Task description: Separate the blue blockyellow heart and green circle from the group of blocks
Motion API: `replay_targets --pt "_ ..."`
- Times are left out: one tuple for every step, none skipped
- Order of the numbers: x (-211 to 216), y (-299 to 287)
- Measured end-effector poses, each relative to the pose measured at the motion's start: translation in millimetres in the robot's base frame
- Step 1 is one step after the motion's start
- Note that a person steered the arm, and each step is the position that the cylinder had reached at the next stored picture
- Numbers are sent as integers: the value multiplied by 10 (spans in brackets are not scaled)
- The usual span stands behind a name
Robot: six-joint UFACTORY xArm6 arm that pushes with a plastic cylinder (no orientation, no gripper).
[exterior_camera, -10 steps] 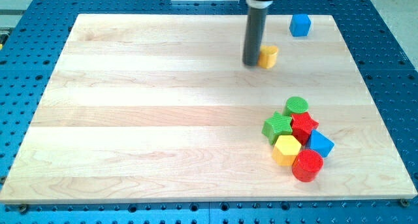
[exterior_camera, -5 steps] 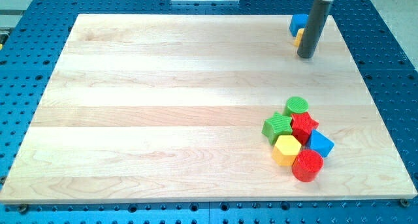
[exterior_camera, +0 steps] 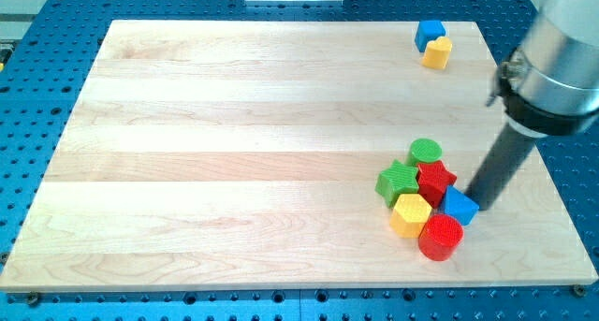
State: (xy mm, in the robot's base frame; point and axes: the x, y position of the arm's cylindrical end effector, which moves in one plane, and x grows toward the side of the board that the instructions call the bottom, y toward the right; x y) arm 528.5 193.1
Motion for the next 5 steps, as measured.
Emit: replay_targets --pt "-201 -481" --pt "-535 -726" --pt "-742 -336" --pt "-1256 -250" --pt "-1433 -310"
